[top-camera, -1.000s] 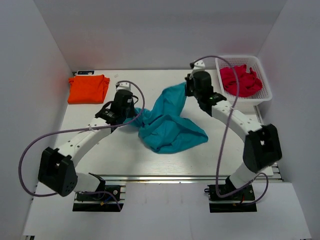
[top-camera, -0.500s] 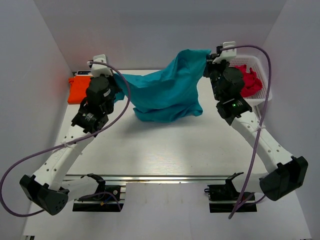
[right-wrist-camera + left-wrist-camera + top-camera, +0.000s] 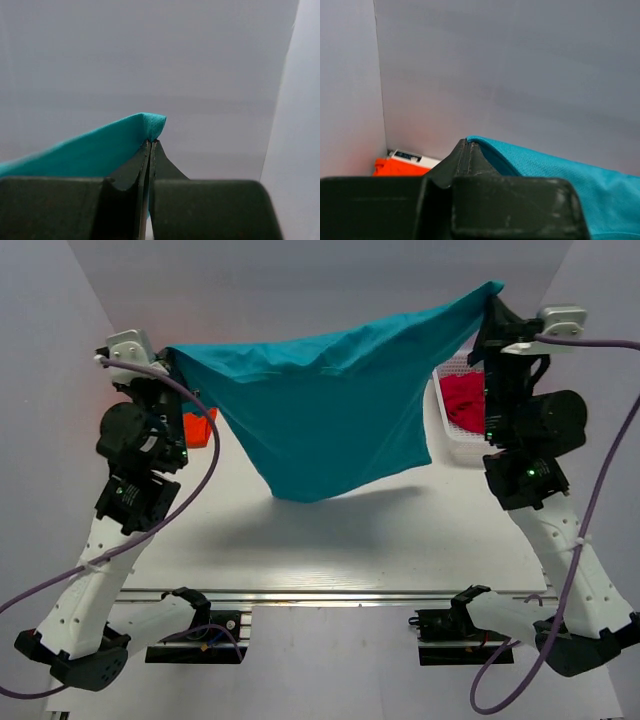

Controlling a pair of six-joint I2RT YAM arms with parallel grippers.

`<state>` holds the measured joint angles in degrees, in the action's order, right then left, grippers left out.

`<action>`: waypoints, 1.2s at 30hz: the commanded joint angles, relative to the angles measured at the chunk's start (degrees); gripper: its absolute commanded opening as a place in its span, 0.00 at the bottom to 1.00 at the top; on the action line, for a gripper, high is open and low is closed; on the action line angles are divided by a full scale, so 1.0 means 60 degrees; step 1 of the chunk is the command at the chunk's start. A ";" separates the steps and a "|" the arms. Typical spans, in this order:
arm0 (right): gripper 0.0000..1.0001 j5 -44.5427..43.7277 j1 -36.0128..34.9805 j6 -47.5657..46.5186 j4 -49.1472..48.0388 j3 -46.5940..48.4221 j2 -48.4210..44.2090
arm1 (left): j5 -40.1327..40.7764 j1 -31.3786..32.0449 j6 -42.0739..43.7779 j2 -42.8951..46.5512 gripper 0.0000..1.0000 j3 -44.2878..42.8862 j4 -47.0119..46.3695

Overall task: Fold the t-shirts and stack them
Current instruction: Flatten out the tshirt

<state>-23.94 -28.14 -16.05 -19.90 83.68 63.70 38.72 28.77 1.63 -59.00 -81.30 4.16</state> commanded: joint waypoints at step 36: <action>0.00 0.0771 0.0032 0.0946 -0.0285 -0.2796 -0.3409 | -0.2589 -0.0138 -0.0299 0.2494 0.00 0.0900 -0.0046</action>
<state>-13.69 -28.14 -13.02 -15.70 71.88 45.50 17.80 28.23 2.17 -45.43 -82.15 6.22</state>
